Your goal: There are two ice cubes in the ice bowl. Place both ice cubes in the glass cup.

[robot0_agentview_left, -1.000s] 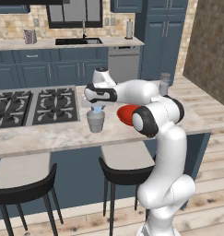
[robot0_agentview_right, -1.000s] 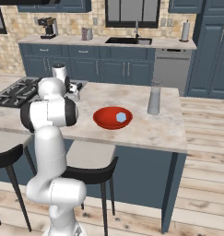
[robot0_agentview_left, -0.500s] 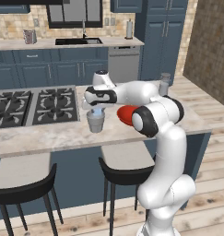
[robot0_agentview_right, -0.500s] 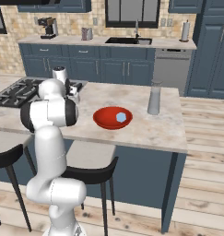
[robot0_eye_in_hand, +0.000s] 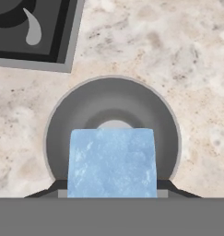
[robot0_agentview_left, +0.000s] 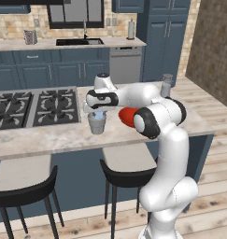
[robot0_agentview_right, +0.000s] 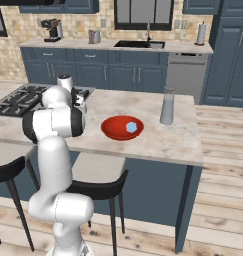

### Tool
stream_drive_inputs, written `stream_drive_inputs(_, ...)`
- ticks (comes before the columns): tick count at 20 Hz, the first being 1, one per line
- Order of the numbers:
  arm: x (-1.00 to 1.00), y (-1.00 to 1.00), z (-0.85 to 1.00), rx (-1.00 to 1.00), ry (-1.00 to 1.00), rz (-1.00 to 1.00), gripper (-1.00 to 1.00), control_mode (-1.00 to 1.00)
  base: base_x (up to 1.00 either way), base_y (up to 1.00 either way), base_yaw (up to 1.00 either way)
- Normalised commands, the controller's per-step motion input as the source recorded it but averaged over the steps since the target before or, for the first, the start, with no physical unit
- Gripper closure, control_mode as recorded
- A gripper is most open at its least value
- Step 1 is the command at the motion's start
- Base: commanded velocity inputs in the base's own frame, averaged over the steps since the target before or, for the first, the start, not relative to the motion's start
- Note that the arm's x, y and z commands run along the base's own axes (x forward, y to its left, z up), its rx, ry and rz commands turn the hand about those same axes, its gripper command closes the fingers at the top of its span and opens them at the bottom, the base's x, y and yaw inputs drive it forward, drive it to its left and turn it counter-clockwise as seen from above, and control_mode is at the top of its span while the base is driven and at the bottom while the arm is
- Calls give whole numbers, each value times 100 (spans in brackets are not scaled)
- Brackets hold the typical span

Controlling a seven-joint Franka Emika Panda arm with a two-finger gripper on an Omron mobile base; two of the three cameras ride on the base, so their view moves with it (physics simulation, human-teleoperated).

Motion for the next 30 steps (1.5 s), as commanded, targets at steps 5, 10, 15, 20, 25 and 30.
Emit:
stream_drive_inputs(5, 2, 0, 0, 0, 0, 0, 100, -100, 0, 0, 0)
stream_drive_inputs(10, 8, 0, 0, 0, 0, 0, 100, -100, 0, 0, 0)
stream_drive_inputs(15, 14, 0, 1, 0, 0, 0, 100, -100, 0, 0, 0)
stream_drive_inputs(20, 11, 5, 2, 0, 0, 0, 100, -100, 0, 0, 0)
stream_drive_inputs(25, 2, 10, 2, 0, 0, 0, -100, -100, 0, 0, 0)
stream_drive_inputs(30, 5, 3, 24, 0, 0, 0, -100, -100, 0, 0, 0)
